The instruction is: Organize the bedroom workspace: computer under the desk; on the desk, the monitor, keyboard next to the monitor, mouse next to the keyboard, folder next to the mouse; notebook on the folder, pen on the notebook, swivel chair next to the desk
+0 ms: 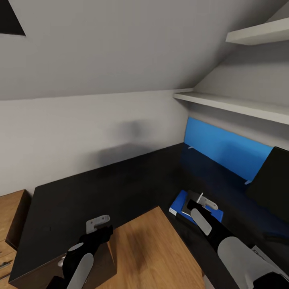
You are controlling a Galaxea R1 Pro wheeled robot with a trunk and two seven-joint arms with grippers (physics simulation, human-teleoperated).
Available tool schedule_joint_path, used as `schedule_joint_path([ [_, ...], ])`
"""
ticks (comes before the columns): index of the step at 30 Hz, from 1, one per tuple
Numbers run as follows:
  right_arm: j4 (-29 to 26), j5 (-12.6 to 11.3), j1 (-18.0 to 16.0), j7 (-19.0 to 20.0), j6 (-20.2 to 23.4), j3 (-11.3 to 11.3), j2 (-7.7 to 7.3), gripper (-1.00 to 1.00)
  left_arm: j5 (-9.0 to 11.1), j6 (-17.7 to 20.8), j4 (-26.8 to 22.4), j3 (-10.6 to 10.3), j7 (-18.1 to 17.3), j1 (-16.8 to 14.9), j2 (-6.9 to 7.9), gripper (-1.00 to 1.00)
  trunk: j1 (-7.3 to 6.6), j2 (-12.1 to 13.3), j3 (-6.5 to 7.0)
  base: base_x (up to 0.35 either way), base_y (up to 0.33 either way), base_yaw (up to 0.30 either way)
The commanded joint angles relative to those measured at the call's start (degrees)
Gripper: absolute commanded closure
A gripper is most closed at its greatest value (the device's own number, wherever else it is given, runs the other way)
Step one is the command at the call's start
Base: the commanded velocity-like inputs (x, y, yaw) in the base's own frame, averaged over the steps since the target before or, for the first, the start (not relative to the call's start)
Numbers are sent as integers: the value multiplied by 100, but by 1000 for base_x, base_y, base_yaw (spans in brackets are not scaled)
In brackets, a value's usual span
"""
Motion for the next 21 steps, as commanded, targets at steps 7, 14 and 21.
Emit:
schedule_joint_path([
  [7, 7, -3, -6, -38, 23, 41, -7, 100, 54, 9, -6, -6, 57, -5, 0, -100, 156, -290, -135, 0, 0, 0],
  [14, 10, 144, -6, -20, 18, 44, -1, 100, 54, 9, -6, -8, 57, -5, -1, -100, 310, -571, -261, 0, 0, 0],
  [21, 10, 181, -6, -17, 15, 48, 0, 100, 54, 9, -6, -14, 57, -5, -2, -100, 463, -852, -387, 0, 0, 0],
])
